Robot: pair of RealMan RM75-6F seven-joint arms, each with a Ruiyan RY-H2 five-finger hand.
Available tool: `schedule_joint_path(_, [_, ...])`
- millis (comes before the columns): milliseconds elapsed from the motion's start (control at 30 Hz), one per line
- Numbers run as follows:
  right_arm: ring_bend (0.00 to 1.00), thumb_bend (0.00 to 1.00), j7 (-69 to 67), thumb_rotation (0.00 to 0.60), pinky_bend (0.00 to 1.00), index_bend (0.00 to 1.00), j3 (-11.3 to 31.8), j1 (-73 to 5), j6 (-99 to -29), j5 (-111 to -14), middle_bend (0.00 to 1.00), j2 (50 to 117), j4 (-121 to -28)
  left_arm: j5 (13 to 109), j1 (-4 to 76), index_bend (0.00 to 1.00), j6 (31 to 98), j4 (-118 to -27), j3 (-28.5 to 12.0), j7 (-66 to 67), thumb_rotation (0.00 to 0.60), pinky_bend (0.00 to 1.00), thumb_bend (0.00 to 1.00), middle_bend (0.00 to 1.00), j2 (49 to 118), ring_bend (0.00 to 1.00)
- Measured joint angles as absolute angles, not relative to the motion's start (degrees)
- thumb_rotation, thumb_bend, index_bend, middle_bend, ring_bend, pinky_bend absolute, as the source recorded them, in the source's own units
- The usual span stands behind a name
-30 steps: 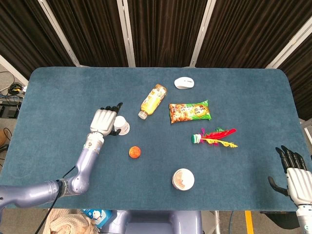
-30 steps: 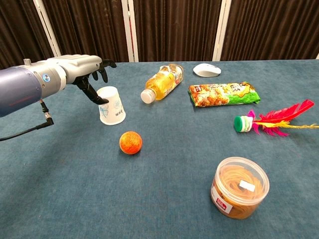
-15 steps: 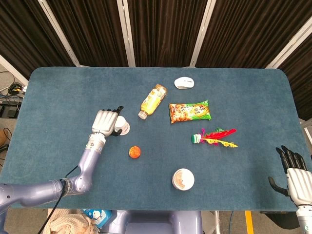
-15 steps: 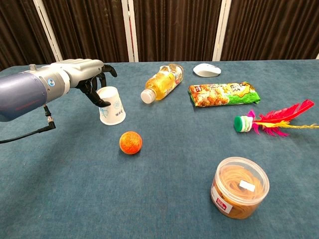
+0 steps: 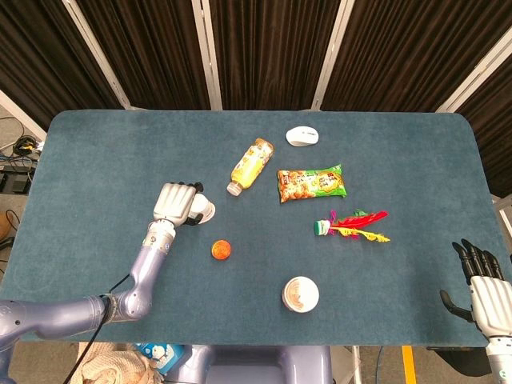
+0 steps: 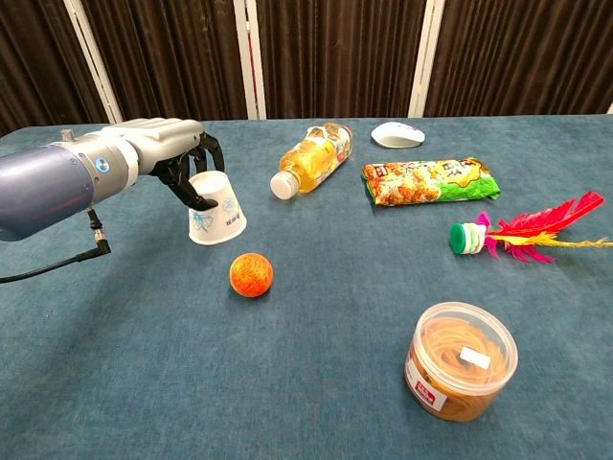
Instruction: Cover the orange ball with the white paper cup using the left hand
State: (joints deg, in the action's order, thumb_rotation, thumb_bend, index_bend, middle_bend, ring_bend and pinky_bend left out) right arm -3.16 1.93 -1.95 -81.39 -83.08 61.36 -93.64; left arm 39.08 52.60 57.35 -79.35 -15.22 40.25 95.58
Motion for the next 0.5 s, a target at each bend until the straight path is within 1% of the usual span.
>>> schedule_joint_path(200, [0.00, 0.35, -3.11, 0.600, 0.03, 0.00, 2.00, -1.95, -81.31, -82.86, 0.00, 61.33, -93.72, 40.51, 52.20, 0.29, 58.18, -83.53, -15.08, 39.46, 0.600, 0.42, 0.29, 0.42, 93.25, 0.37])
schedule_joint_path(300, [0.00, 0.35, -2.97, 0.600, 0.03, 0.00, 2.01, -1.97, -81.29, -82.85, 0.00, 61.36, -93.68, 41.61, 51.86, 0.29, 58.82, -87.03, -15.13, 38.95, 0.600, 0.42, 0.29, 0.42, 91.40, 0.37])
schedule_joint_path(500, [0.00, 0.35, -2.73, 0.600, 0.03, 0.00, 1.98, -1.92, -81.45, -83.00, 0.00, 61.39, -93.74, 44.57, 50.72, 0.29, 60.05, -97.14, -15.01, 37.45, 0.600, 0.42, 0.29, 0.42, 86.33, 0.37])
